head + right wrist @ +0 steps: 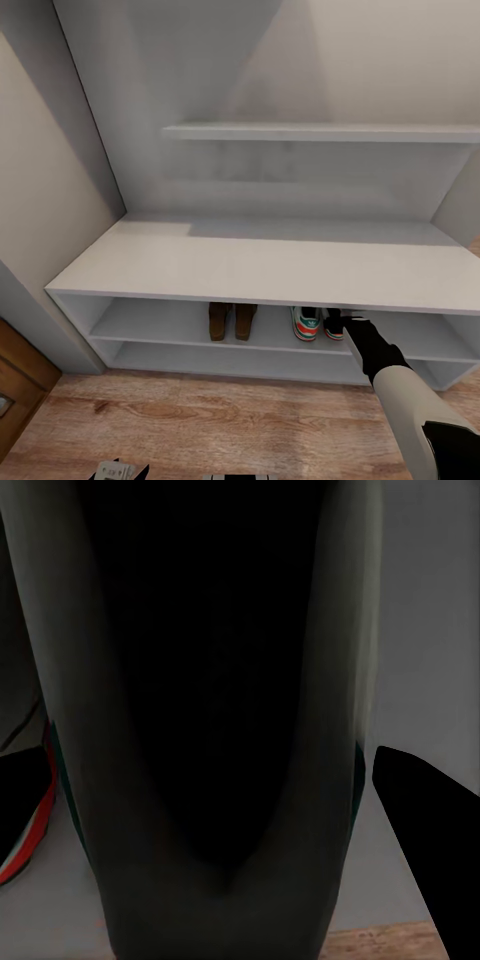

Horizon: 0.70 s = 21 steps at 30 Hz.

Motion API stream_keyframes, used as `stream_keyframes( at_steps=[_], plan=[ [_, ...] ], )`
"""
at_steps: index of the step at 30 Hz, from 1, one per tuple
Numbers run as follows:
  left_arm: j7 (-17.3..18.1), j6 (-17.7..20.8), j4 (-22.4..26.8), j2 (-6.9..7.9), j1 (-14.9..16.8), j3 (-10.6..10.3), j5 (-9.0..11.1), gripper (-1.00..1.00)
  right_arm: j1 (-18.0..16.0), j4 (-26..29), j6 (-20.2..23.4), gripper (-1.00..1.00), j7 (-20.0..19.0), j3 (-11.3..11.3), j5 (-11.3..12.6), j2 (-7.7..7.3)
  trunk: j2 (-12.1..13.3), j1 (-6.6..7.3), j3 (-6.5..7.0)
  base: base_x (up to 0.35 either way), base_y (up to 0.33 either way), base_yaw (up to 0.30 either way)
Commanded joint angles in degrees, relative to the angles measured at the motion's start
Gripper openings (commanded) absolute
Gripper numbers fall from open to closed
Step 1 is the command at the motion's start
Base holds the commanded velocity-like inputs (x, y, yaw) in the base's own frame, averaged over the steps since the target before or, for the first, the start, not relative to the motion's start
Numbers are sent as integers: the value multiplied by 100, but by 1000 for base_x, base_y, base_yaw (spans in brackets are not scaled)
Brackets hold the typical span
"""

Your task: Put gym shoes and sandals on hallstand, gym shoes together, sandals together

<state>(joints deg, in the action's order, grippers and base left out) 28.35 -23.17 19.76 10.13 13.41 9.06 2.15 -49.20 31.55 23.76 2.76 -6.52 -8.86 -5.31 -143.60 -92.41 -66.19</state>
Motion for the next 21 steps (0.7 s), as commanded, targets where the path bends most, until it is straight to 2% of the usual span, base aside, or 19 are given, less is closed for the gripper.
stream_keyframes(
  at_steps=[1,9,10,21],
  plan=[
    [57,6,-6,-2,4,34,22,100,-2,9,32,-100,-13,-16,-57,3,-2,1,-5,0,0,0],
    [58,6,-7,-2,4,37,23,100,-2,9,31,-100,-12,-16,-56,3,-2,1,-5,0,0,0],
    [58,6,-7,-2,4,38,23,100,-2,9,29,100,-12,-16,-56,3,-2,1,-5,0,0,0],
    [61,6,-6,-2,5,43,26,100,-2,0,32,100,-40,-7,-57,3,-2,1,-5,0,0,0]
  ],
)
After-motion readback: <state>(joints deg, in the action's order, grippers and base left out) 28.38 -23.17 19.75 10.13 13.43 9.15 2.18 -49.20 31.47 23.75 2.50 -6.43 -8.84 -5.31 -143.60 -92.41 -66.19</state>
